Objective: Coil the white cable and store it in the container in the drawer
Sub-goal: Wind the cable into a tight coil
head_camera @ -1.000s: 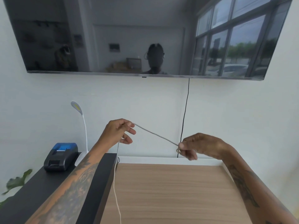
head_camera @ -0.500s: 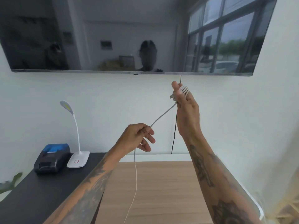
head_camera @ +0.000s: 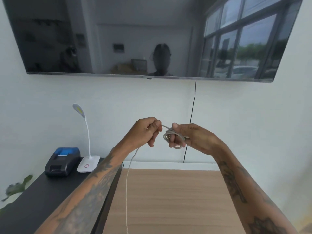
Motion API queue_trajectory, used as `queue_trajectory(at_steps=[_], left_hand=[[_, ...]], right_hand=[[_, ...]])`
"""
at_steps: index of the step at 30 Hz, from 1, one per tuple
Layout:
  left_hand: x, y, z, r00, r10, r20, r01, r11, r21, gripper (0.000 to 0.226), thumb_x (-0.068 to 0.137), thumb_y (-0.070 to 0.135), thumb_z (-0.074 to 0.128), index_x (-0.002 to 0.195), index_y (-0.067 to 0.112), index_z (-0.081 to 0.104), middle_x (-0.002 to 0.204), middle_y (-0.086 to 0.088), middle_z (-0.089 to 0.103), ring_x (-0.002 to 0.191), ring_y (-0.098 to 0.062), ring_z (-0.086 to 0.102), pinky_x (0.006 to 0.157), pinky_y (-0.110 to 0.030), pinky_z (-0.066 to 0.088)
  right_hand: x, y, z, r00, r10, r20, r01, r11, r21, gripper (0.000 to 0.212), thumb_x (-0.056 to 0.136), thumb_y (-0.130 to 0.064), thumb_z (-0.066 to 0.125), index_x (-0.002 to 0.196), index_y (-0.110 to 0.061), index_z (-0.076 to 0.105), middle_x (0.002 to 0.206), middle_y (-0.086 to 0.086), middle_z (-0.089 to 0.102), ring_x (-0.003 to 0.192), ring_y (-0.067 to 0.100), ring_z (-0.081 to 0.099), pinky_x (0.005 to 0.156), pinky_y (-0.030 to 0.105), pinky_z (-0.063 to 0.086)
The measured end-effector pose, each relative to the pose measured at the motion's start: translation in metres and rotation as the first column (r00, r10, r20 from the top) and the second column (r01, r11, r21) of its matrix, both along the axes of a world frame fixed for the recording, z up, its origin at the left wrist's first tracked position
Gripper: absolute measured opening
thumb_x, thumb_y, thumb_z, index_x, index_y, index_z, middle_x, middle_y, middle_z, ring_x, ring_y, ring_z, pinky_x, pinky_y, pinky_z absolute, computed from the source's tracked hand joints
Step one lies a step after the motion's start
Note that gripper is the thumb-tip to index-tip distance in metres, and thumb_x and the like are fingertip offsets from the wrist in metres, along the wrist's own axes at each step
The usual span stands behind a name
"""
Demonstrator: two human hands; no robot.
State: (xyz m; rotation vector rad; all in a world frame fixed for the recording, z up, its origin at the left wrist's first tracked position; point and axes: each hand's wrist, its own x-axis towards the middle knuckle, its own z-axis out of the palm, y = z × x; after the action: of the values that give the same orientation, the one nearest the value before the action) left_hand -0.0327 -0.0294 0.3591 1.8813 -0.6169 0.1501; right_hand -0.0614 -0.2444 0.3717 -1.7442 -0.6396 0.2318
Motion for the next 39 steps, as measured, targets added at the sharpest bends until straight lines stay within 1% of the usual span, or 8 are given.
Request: queue_trajectory(at_steps=[4,7,10,12,15,22,29,39], left_hand=[[-0.007,-0.010,0.007,0.993,-0.107,-0.056,0.100,0.987,-0.122,0.035,0.106,0.026,0.045,0.078,0.015,0.061,0.056,0.003,0.051,0.043,-0.016,0.054,0.049,-0.029,0.054],[-0.012,-0.016,0.008,0.975,-0.183,-0.126,0.164,0.975,-0.151,0.033,0.107,0.028,0.043,0.082,0.012,0.060,0.055,0.003,0.054,0.043,-0.020,0.058,0.052,-0.031,0.056],[-0.014,-0.016,0.001,0.952,-0.232,-0.200,0.204,0.967,-0.150,0.032,0.106,0.032,0.045,0.087,0.011,0.061,0.058,0.000,0.060,0.047,-0.025,0.062,0.057,-0.035,0.058],[-0.015,-0.012,-0.005,0.936,-0.249,-0.250,0.217,0.965,-0.149,0.032,0.105,0.034,0.046,0.089,0.012,0.063,0.060,-0.002,0.062,0.047,-0.027,0.064,0.058,-0.035,0.058],[-0.014,-0.003,-0.009,0.919,-0.256,-0.301,0.217,0.963,-0.157,0.032,0.104,0.035,0.048,0.090,0.010,0.063,0.060,-0.004,0.062,0.045,-0.027,0.063,0.055,-0.033,0.057],[-0.008,0.021,-0.006,0.918,-0.199,-0.343,0.172,0.979,-0.108,0.033,0.103,0.034,0.049,0.083,0.011,0.059,0.055,-0.001,0.053,0.036,-0.019,0.050,0.046,-0.029,0.050],[-0.007,0.015,0.002,0.973,-0.126,-0.195,0.112,0.990,-0.083,0.036,0.105,0.034,0.047,0.083,0.009,0.061,0.050,0.007,0.049,0.034,-0.011,0.040,0.041,-0.024,0.044],[-0.013,-0.005,0.000,0.980,-0.158,-0.123,0.136,0.976,-0.168,0.034,0.105,0.029,0.047,0.082,0.011,0.062,0.052,0.003,0.052,0.035,-0.015,0.042,0.044,-0.026,0.047]], right_hand=[[-0.010,0.010,-0.001,0.922,0.309,-0.232,-0.056,0.700,0.712,0.036,0.097,-0.024,0.053,0.083,0.002,0.073,0.071,0.003,0.073,0.081,0.021,0.073,0.083,0.027,0.057],[-0.009,0.026,0.001,0.919,0.376,-0.116,-0.059,0.422,0.905,0.033,0.101,-0.015,0.049,0.103,0.007,0.074,0.102,0.012,0.077,0.107,0.024,0.070,0.098,0.028,0.053],[-0.007,0.034,0.008,0.961,-0.264,0.081,0.160,0.772,0.616,0.033,0.105,-0.027,0.046,0.117,-0.011,0.073,0.120,0.001,0.075,0.109,0.012,0.066,0.099,0.024,0.051],[-0.001,0.031,0.006,0.723,-0.557,0.409,0.460,0.830,0.315,0.031,0.105,-0.034,0.046,0.109,-0.021,0.074,0.114,-0.007,0.076,0.097,0.005,0.067,0.088,0.015,0.049],[0.006,0.025,0.000,0.560,-0.453,0.693,0.603,0.797,0.034,0.027,0.105,-0.025,0.048,0.094,-0.007,0.064,0.097,-0.002,0.079,0.077,0.005,0.069,0.067,0.011,0.050],[0.007,0.003,-0.024,0.725,-0.300,0.620,0.562,0.779,-0.280,0.044,0.104,-0.036,0.046,0.066,-0.015,0.056,0.055,0.002,0.070,0.054,0.005,0.063,0.057,0.019,0.047],[-0.013,-0.001,-0.027,0.999,-0.047,-0.005,0.047,0.991,0.128,0.057,0.094,-0.056,0.054,0.072,-0.006,0.071,0.063,0.007,0.058,0.074,0.020,0.065,0.076,0.026,0.051],[-0.015,0.035,0.001,0.997,0.063,0.037,-0.066,0.576,0.815,0.030,0.102,-0.016,0.050,0.125,0.000,0.062,0.123,0.013,0.072,0.128,0.023,0.059,0.108,0.032,0.047]])
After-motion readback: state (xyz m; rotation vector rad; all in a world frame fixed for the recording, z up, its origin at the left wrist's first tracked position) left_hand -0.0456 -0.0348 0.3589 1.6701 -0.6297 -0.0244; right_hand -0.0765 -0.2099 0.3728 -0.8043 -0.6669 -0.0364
